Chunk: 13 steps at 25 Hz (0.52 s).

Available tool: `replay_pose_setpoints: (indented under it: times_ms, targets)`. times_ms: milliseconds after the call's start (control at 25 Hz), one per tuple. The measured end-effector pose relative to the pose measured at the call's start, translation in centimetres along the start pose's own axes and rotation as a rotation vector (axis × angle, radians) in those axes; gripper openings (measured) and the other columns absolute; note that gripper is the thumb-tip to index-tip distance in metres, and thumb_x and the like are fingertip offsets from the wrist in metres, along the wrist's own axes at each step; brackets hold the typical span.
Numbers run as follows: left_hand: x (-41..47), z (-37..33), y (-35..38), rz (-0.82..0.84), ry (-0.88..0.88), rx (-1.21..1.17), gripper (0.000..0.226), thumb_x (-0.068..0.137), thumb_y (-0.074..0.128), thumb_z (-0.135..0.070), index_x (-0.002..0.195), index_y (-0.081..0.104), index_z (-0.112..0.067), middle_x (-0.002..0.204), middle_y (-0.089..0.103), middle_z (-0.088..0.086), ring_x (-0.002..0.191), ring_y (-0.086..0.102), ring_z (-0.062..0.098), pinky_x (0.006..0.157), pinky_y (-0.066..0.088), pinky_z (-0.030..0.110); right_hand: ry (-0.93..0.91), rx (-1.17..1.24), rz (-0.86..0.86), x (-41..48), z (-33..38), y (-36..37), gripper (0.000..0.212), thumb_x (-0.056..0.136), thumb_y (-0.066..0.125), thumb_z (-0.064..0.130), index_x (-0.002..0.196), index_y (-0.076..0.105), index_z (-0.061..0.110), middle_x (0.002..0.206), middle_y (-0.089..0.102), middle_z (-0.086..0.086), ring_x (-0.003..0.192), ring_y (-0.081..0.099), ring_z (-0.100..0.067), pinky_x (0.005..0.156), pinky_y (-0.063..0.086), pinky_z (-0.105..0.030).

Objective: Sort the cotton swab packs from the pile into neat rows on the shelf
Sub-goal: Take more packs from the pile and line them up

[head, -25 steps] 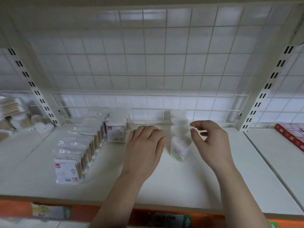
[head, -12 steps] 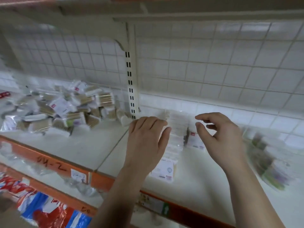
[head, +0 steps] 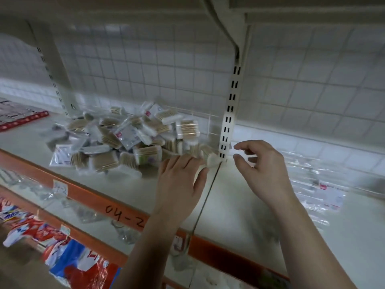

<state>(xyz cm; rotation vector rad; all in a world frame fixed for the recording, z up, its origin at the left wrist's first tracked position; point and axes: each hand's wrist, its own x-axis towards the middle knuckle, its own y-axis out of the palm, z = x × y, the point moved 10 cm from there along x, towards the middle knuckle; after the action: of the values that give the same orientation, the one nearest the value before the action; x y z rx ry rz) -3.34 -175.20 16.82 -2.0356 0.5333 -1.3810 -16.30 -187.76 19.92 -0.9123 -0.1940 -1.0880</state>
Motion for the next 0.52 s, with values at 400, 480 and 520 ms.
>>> replay_pose_setpoints:
  times_ms: [400, 480, 520]
  targets:
    - [-0.5, 7.6, 1.7, 0.062, -0.022, -0.027, 0.035, 0.091, 0.041, -0.04, 0.1, 0.069, -0.022, 0.099, 0.067, -0.005, 0.095, 0.059, 0.019, 0.091, 0.038, 0.035, 0.193, -0.18, 0.166, 3.3, -4.8, 10.5, 0.031, 0.084, 0.063, 0.019, 0.115, 0.062, 0.016, 0.114, 0.059, -0.004, 0.099, 0.057, -0.021, 0.079, 0.041, -0.025]
    - [-0.4, 8.3, 1.9, 0.063, -0.02, -0.028, 0.034, 0.09, 0.041, -0.04, 0.1, 0.069, -0.023, 0.098, 0.066, -0.005, 0.095, 0.057, 0.018, 0.091, 0.037, 0.032, 0.206, -0.216, 0.181, 3.8, -5.8, 12.0, 0.036, 0.083, 0.064, 0.019, 0.119, 0.06, 0.014, 0.116, 0.059, -0.007, 0.105, 0.056, -0.023, 0.079, 0.038, -0.023]
    - [-0.4, 8.6, 2.0, 0.066, -0.017, -0.027, 0.033, 0.09, 0.041, -0.04, 0.099, 0.068, -0.023, 0.098, 0.066, -0.005, 0.094, 0.056, 0.017, 0.09, 0.034, 0.031, 0.216, -0.23, 0.183, 4.1, -6.3, 12.6, 0.038, 0.082, 0.064, 0.019, 0.12, 0.06, 0.013, 0.116, 0.06, -0.008, 0.105, 0.056, -0.025, 0.08, 0.04, -0.025]
